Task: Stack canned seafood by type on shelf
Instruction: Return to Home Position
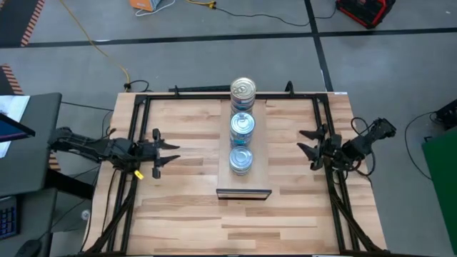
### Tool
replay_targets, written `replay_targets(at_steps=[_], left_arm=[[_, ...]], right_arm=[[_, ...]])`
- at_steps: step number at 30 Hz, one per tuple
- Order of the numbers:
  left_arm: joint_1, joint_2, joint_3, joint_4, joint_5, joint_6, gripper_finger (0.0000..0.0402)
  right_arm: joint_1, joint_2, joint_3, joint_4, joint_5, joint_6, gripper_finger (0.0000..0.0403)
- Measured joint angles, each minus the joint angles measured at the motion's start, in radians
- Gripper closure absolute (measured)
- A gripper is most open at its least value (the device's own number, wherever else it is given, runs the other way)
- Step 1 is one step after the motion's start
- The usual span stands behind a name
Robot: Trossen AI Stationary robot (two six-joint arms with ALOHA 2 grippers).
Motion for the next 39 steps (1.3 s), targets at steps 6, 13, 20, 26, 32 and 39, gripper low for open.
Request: replay_targets(at_steps=[6,13,20,26,32,39], left_arm=[[-0.001,-0.037,0.000,-0.066,0.054,-0.063,0.0265],[-0.001,-0.036,-0.080,0.067,0.108,-0.128,0.0265],[0.000,-0.037,-0.130,0.164,0.050,-0.062,0.0265],[0.000,-0.037,-0.130,0.134,0.019,-0.016,0.0265],[0.000,-0.037,-0.130,0.122,-0.002,0.003,0.0265],[-0.001,-0.037,-0.130,0.115,-0.103,-0.004,0.0265]], right_arm=[[-0.016,0.001,-0.004,-0.075,-0.001,0.096,0.0128],[-0.075,0.021,-0.043,-0.133,-0.062,0.259,0.0128],[-0.151,0.065,-0.043,-0.016,-0.107,0.112,0.0128],[-0.285,0.066,-0.043,0.072,-0.454,-0.027,0.0128],[-0.493,0.066,-0.044,0.008,-0.544,0.103,0.0128],[-0.746,0.066,-0.044,-0.084,-0.767,0.237,0.0128]])
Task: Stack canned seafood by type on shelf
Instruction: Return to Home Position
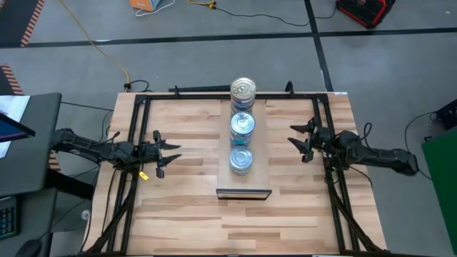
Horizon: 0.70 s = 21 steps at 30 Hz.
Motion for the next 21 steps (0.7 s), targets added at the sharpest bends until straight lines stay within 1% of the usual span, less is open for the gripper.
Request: replay_targets(at_steps=[4,6,10,12,14,19,21], left_arm=[[0.000,-0.027,0.000,-0.005,-0.099,-0.008,0.0265],[0.000,-0.061,0.000,-0.030,-0.127,-0.017,0.0265],[0.000,-0.151,0.000,-0.120,-0.159,-0.057,0.0265],[0.000,-0.195,0.000,-0.178,-0.165,-0.076,0.0265],[0.000,-0.229,-0.003,-0.193,-0.165,-0.086,0.0265],[0.000,-0.209,-0.065,-0.104,-0.163,-0.074,0.0265],[0.000,-0.201,-0.065,-0.100,-0.161,-0.075,0.0265]], right_arm=[[-0.122,0.000,0.000,-0.029,-0.057,0.046,0.0128],[-0.169,0.000,0.000,-0.042,-0.095,0.073,0.0128],[-0.241,0.000,0.009,-0.082,-0.114,0.158,0.0128],[-0.259,0.001,0.019,-0.078,-0.148,0.167,0.0128],[-0.261,-0.002,0.022,-0.064,-0.182,0.167,0.0128],[-0.253,0.000,0.001,-0.112,-0.180,0.156,0.0128],[-0.254,0.000,0.001,-0.118,-0.179,0.154,0.0128]])
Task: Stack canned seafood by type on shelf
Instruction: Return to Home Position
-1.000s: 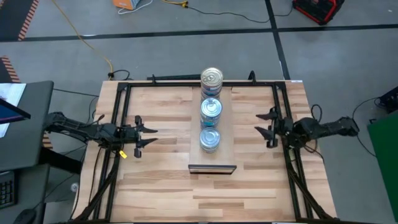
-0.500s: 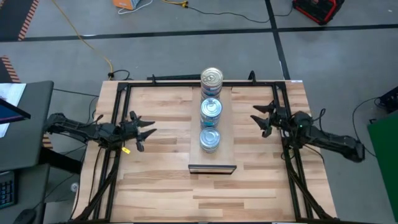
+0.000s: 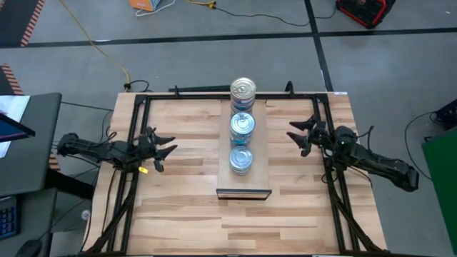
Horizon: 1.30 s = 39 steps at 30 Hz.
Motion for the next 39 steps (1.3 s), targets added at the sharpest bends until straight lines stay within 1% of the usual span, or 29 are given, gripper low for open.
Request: replay_targets(at_steps=[7,11,17,26,30,39], left_arm=[[0.000,-0.001,-0.002,0.000,0.001,-0.011,0.0265],[0.000,-0.001,-0.002,-0.001,0.001,-0.019,0.0265],[0.000,-0.001,-0.003,0.000,0.000,-0.023,0.0265],[0.000,-0.001,-0.004,0.000,0.000,0.086,0.0264],[0.000,-0.001,-0.004,0.000,0.000,0.114,0.0264],[0.000,-0.001,-0.005,0.000,0.000,0.155,0.0264]], right_arm=[[0.001,0.002,-0.001,-0.005,0.004,0.003,0.0128],[0.001,0.002,-0.001,-0.009,0.004,0.055,0.0128],[0.001,0.001,-0.002,-0.042,0.005,0.057,0.0128],[0.001,0.002,-0.002,-0.111,0.006,0.058,0.0128],[0.001,0.001,-0.002,-0.140,0.008,0.060,0.0128],[0.001,0.002,-0.002,-0.145,0.012,0.060,0.0128]])
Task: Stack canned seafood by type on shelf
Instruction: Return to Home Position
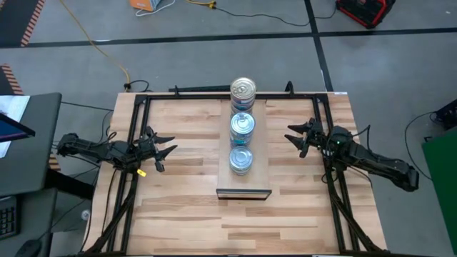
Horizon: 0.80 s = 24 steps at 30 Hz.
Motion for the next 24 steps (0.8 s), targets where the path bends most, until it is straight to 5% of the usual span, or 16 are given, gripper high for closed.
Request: replay_targets(at_steps=[24], left_arm=[[0.000,0.000,0.000,0.000,0.000,0.004,0.0264]], right_arm=[[0.000,0.000,-0.001,-0.006,-0.003,-0.002,0.0128]])
